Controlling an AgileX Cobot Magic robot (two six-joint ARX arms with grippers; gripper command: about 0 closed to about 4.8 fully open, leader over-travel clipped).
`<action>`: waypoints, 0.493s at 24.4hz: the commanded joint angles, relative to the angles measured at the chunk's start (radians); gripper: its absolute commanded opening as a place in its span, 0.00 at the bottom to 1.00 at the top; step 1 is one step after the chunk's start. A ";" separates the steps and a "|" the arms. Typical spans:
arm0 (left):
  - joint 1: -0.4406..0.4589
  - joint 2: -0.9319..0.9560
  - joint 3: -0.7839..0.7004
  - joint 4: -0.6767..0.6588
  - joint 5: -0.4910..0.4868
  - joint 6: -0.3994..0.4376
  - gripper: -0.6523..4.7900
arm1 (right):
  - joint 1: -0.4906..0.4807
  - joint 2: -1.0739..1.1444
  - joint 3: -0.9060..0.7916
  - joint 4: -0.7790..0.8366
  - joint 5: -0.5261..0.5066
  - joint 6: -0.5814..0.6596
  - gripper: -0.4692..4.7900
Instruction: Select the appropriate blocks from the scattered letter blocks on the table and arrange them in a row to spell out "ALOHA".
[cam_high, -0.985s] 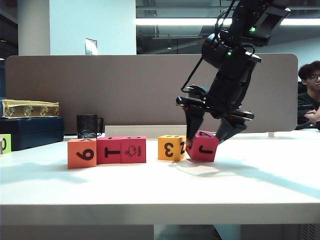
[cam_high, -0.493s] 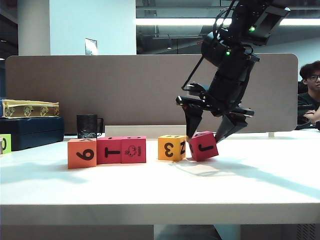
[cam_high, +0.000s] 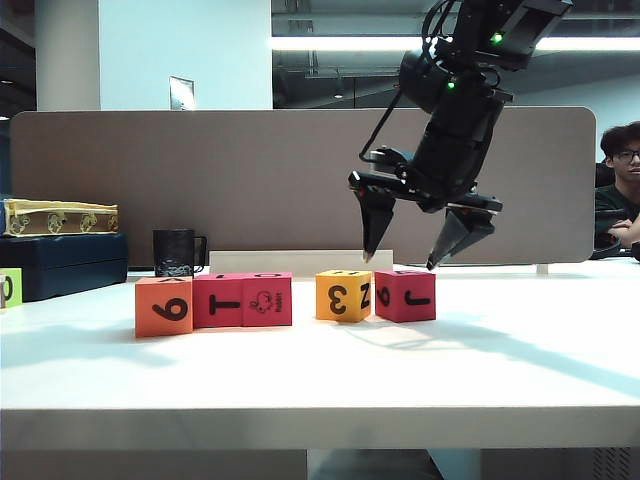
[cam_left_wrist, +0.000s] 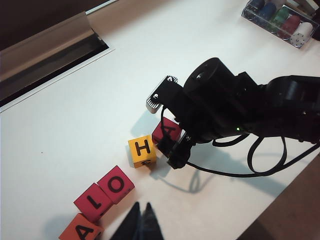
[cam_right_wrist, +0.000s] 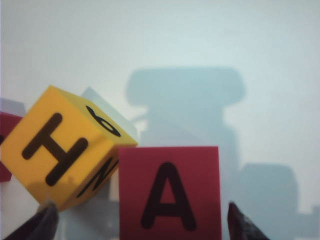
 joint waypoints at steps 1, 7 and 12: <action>0.001 -0.003 0.001 0.013 0.000 -0.003 0.11 | 0.000 -0.019 0.005 0.008 0.052 -0.020 0.91; 0.008 -0.003 0.001 0.012 -0.014 -0.003 0.11 | -0.047 -0.039 0.004 -0.063 0.115 -0.074 0.23; 0.009 -0.003 0.001 0.016 -0.015 0.001 0.11 | -0.101 -0.023 0.002 -0.110 0.108 -0.074 0.13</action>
